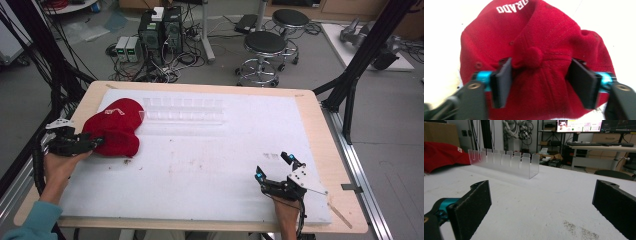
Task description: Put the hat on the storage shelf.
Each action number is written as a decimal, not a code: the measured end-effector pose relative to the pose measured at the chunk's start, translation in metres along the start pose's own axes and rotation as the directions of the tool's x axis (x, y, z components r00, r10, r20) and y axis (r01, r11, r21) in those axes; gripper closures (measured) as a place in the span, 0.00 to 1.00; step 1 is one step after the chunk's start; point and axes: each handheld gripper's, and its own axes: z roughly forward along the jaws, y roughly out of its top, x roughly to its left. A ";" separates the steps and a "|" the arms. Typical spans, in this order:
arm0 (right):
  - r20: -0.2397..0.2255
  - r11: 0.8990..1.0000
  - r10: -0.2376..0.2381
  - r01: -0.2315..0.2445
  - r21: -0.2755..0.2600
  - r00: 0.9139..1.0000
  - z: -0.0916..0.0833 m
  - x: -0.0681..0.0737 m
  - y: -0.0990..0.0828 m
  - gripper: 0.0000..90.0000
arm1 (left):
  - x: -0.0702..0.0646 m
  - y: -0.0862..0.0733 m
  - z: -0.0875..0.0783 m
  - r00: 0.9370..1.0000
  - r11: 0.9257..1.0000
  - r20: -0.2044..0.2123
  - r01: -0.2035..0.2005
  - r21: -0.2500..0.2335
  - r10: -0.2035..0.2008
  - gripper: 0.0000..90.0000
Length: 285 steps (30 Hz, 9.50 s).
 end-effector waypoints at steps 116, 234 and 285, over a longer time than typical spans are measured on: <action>-0.646 0.953 -0.041 0.224 0.204 0.762 0.130 0.086 0.142 0.16 | -0.208 0.118 -0.001 0.644 0.833 0.542 -0.504 -0.228 0.539 0.89; -0.330 0.977 -0.044 0.109 0.182 0.943 0.141 0.106 0.164 0.97 | -0.203 0.031 0.016 0.824 0.945 0.470 -0.226 -0.237 0.315 0.29; -0.288 0.985 -0.027 0.074 0.155 0.957 0.143 0.107 0.162 0.18 | -0.205 0.031 0.022 0.819 0.943 0.479 -0.215 -0.256 0.317 0.95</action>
